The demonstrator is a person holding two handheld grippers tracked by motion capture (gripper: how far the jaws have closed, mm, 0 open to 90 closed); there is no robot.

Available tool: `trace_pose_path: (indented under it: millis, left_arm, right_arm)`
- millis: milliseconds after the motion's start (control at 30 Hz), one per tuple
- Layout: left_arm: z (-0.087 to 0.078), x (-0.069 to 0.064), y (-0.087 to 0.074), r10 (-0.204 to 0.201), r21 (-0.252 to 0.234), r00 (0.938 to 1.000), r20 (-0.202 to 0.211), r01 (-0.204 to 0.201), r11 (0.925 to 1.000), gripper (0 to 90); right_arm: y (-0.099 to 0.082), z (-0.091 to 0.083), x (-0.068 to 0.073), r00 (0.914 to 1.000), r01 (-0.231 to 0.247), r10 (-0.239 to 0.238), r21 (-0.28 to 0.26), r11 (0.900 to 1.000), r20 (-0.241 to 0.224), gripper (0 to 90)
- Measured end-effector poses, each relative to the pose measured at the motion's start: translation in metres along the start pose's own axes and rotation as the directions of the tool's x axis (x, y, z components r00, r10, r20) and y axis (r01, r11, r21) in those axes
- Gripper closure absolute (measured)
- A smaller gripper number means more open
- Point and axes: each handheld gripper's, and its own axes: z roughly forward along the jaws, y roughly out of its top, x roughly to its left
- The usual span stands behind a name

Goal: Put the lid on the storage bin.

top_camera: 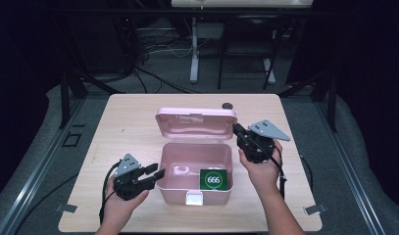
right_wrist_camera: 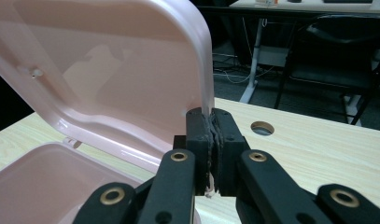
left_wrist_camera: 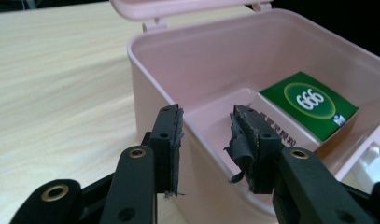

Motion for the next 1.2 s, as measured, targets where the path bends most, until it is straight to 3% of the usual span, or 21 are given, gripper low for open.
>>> trace_pose_path:
  millis: [367,867,1033,1200]
  left_arm:
    - [-0.007,0.005,0.027,0.036,-0.037,0.9987,-0.035,-0.037,0.9986,58.8]
    - [-0.012,0.011,0.063,0.024,-0.1,0.9985,-0.049,-0.029,0.9945,56.8]
    - [-0.014,0.013,0.077,0.031,-0.131,0.9961,-0.083,-0.042,0.9905,56.4]
    - [-0.015,0.012,0.092,0.047,-0.154,0.9957,-0.08,-0.059,0.9863,56.2]
  right_arm:
    - [-0.005,-0.008,0.0,0.9995,-0.006,0.006,0.0,1.0,-0.03,86.3]
    - [-0.007,-0.011,0.0,0.9989,-0.014,0.014,0.004,0.9999,-0.045,85.7]
    - [-0.009,-0.011,-0.004,0.9958,-0.053,0.053,0.004,0.9986,-0.075,84.7]
    - [-0.01,-0.01,-0.006,0.9937,-0.069,0.07,0.009,0.9976,-0.088,84.2]
